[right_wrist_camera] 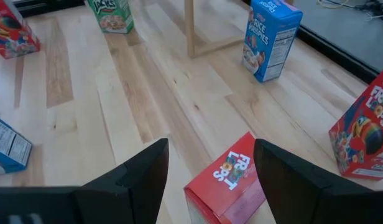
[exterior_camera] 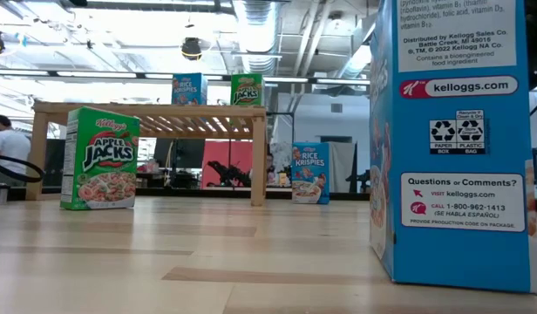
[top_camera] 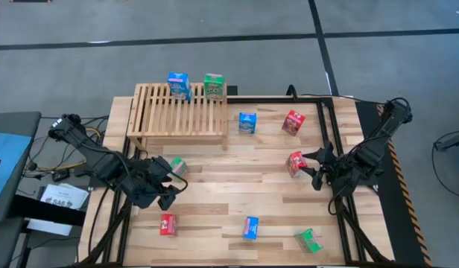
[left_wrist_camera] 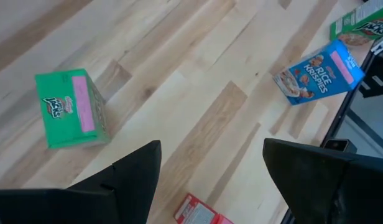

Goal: Stack cereal on shelf
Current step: Put the bottom red cereal box on the shelf

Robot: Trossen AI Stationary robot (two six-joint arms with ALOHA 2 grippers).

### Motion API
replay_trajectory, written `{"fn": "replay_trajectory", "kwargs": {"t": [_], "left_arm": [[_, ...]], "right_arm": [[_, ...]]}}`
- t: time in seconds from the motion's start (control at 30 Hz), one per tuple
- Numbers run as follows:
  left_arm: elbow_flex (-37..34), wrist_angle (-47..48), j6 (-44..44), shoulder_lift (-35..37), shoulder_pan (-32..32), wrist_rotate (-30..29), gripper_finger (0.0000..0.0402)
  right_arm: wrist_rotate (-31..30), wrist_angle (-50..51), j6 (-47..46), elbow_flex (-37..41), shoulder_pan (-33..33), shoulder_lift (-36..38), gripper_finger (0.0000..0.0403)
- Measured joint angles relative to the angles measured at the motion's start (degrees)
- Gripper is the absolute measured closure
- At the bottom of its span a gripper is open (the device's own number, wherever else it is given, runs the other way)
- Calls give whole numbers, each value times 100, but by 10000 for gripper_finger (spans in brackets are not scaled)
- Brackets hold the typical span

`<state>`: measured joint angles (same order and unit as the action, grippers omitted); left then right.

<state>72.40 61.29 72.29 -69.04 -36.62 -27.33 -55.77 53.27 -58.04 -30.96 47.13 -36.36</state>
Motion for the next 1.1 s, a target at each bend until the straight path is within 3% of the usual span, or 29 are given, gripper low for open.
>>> {"fn": "replay_trajectory", "kwargs": {"t": [0.4,0.67,1.1], "left_arm": [[0,-226,-251,0,0,43,130],[-4,-205,276,-218,-4,75,130],[-7,-226,1257,-563,43,610,130]], "right_arm": [[22,-9,-1,0,0,0,142],[37,-2,-2,0,-1,0,142],[44,0,-2,0,-2,0,142]]}}
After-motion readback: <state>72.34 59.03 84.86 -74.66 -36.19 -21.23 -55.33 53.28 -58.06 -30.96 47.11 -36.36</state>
